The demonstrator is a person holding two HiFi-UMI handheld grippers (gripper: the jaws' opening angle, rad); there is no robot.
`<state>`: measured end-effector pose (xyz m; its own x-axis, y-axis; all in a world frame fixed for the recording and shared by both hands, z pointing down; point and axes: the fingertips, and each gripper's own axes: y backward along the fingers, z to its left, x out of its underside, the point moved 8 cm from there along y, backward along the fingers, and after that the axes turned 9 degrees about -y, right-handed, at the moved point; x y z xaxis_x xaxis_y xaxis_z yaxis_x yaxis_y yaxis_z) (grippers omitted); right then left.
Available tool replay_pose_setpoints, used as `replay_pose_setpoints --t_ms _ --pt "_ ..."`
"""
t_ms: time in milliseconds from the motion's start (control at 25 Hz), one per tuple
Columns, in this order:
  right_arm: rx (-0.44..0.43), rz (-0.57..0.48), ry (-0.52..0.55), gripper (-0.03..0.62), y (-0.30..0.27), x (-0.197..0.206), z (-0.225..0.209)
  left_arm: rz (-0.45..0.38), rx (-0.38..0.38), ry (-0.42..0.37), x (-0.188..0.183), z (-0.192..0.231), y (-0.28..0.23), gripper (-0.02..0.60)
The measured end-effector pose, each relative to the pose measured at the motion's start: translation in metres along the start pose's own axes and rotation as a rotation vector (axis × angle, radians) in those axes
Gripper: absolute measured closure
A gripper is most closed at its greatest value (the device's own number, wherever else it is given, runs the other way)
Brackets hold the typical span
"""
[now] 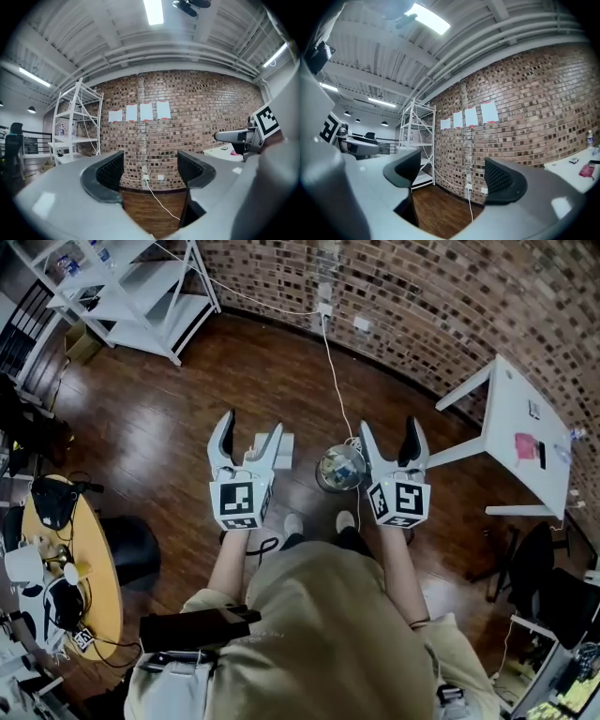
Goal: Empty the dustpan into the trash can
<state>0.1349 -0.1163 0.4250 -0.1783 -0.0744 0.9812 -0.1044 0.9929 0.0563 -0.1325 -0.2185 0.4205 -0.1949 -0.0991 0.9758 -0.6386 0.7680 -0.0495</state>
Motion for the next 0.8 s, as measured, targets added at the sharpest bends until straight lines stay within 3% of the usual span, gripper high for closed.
replay_pose_setpoints --t_ms 280,440,640,720,800 --pt "-0.053 -0.066 0.011 0.180 0.039 -0.004 0.016 -0.031 -0.034 0.086 0.001 -0.012 0.027 0.239" --pt "-0.097 -0.066 -0.010 0.133 0.066 -0.009 0.002 -0.045 -0.060 0.076 -0.009 -0.037 0.046 0.236" --pt "-0.140 -0.069 -0.042 0.131 0.134 -0.022 -0.031 -0.035 -0.086 0.069 -0.025 -0.093 0.083 0.227" --pt "-0.146 -0.081 -0.001 0.214 0.167 -0.030 -0.057 -0.031 -0.089 0.085 -0.030 -0.127 0.091 0.227" --pt "-0.132 -0.090 0.052 0.237 0.194 -0.034 -0.078 -0.017 -0.092 0.080 -0.033 -0.158 0.105 0.227"
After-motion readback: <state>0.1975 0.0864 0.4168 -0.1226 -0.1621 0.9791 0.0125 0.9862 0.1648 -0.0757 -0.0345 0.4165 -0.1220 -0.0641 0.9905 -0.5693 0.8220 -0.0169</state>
